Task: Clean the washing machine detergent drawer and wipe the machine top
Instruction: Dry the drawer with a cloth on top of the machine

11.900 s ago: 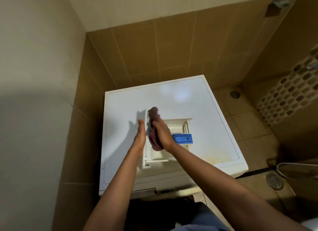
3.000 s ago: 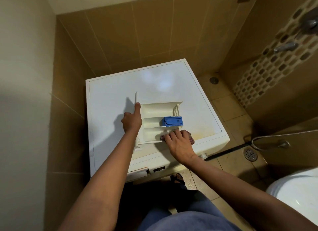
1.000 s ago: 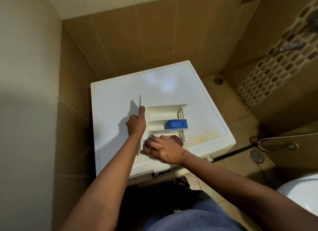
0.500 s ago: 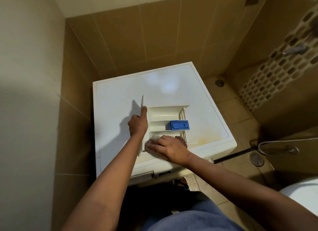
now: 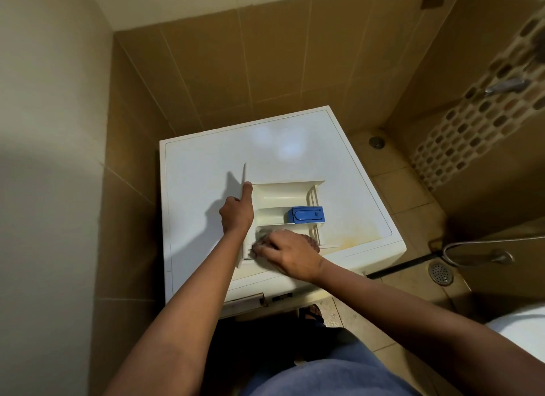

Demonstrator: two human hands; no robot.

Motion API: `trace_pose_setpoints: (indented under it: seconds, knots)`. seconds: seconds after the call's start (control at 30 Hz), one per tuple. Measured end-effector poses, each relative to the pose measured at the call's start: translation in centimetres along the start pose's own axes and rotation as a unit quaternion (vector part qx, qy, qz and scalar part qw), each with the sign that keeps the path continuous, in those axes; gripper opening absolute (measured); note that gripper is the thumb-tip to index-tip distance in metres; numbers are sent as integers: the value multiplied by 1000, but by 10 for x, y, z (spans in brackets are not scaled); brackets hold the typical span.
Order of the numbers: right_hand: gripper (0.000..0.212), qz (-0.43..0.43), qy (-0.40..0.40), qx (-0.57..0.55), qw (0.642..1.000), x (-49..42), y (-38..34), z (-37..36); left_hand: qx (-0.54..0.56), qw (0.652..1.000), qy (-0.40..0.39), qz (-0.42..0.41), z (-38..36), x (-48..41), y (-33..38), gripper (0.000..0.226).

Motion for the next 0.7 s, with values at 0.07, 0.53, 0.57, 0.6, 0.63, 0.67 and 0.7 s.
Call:
trace_pose_setpoints:
  seconds: [0.07, 0.53, 0.57, 0.6, 0.63, 0.67, 0.7]
  knots:
    - [22, 35, -8, -7, 999, -2, -16, -7, 0, 1000, -2, -2, 1, 1, 1, 68]
    - [25, 26, -77, 71, 994, 74, 42, 14, 40, 999, -5, 1, 2, 5, -1, 57]
    - [23, 12, -87, 64, 994, 82, 52, 19, 42, 999, -4, 0, 3, 5, -1, 58]
    - [20, -9, -95, 53, 994, 87, 61, 24, 42, 999, -4, -1, 3, 5, 0, 58]
    - [15, -42, -99, 33, 994, 91, 71, 31, 41, 999, -3, -2, 3, 5, 0, 58]
    - [12, -84, -92, 6, 992, 91, 79, 38, 40, 999, -2, -3, 3, 5, 0, 59]
    - [11, -133, -68, -28, 988, 88, 85, 47, 41, 999, -1, -2, 3, 5, 0, 59]
Point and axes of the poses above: each hand's wrist, its own x-axis away from the middle knuckle, its own z-axis out of the back of the hand, y = z × x, the point moved 6 cm from there along -x, towards the middle knuckle, and after that the axes turned 7 degrees about x, right-handed, at the moved point
